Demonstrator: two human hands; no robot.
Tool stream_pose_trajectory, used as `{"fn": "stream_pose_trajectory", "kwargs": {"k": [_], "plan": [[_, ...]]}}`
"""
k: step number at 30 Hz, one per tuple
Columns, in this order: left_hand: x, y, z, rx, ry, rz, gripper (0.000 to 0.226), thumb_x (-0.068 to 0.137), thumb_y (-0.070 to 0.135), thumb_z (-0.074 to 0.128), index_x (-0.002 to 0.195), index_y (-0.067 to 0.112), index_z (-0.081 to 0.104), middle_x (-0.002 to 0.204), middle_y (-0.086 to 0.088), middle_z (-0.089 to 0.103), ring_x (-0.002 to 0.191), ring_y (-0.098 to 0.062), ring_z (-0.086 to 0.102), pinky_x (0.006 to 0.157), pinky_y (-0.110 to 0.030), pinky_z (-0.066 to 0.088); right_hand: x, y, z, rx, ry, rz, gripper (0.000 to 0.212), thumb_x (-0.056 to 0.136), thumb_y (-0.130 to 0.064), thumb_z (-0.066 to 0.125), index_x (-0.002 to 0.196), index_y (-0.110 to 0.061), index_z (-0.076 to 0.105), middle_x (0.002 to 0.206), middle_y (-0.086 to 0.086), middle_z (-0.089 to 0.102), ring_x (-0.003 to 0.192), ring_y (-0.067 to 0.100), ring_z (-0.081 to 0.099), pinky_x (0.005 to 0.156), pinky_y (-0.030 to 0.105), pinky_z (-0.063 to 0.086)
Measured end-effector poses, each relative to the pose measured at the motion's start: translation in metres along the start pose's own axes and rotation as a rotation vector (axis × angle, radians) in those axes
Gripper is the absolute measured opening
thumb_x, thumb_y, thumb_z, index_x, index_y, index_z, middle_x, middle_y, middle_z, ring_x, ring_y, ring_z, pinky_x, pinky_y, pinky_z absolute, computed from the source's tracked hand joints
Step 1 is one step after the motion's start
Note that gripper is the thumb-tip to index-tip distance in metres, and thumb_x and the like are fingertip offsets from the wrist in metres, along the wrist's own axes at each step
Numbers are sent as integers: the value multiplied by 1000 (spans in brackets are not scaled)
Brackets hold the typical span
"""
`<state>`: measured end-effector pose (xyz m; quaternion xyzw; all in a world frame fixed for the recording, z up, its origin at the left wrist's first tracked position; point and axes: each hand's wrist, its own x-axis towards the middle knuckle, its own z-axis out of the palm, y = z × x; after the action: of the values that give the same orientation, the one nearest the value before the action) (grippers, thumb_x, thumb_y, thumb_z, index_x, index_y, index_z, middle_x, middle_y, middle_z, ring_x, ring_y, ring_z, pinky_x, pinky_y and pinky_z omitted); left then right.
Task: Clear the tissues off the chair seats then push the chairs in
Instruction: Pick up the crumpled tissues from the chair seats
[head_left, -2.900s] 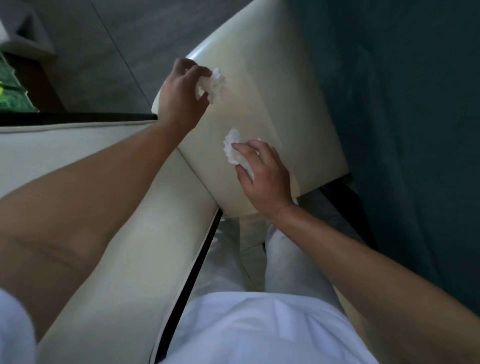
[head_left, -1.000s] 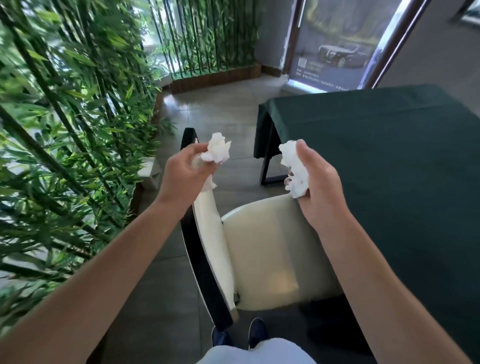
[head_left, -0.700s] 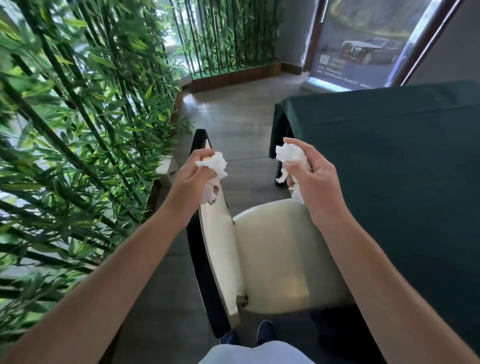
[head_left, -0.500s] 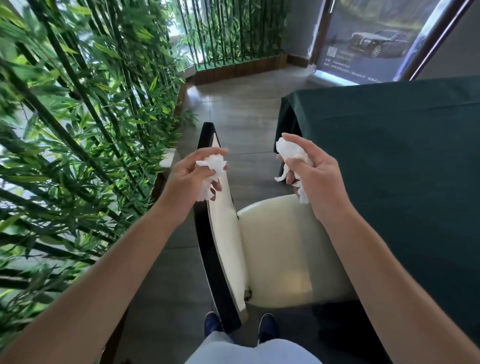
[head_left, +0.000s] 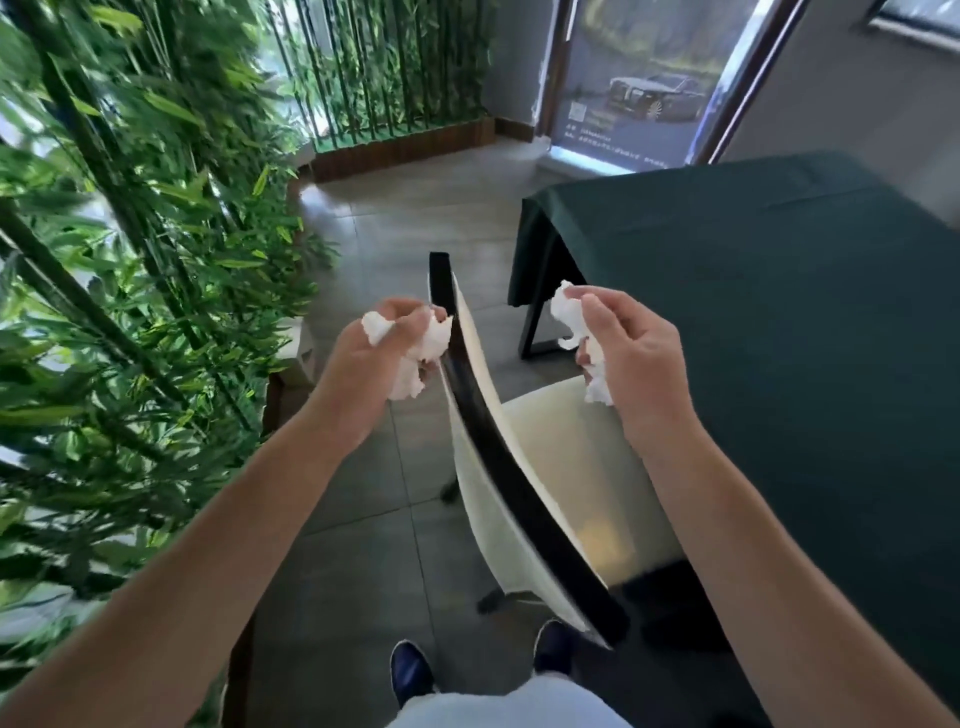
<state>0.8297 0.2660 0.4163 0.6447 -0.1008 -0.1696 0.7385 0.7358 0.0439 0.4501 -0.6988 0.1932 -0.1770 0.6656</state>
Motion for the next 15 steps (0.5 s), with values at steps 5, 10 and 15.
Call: {"fn": "stream_pose_trajectory", "kwargs": {"k": [5, 10, 15], "plan": [[-3, 2, -20, 204, 56, 97, 16, 103, 24, 60, 107, 26, 76, 94, -10, 74, 73, -25, 65, 60, -32, 52, -16, 4, 21, -235, 49, -242, 28, 105, -21, 60, 126, -34, 72, 119, -8, 71, 75, 14, 66, 61, 12, 50], [0, 13, -23, 250, 139, 176, 15, 102, 25, 62, 107, 24, 77, 88, -6, 74, 68, -18, 66, 55, -30, 52, -15, 0, 24, -230, 34, -320, 25, 105, -20, 60, 122, -32, 74, 116, -12, 70, 77, 13, 66, 66, 14, 50], [10, 27, -29, 368, 196, 279, 19, 99, 35, 61, 110, 27, 75, 81, 3, 73, 60, -10, 62, 52, -28, 50, 2, 4, 18, -276, 16, -418, 20, 105, -23, 62, 117, -26, 77, 113, -12, 71, 74, 19, 68, 76, 34, 58]]}}
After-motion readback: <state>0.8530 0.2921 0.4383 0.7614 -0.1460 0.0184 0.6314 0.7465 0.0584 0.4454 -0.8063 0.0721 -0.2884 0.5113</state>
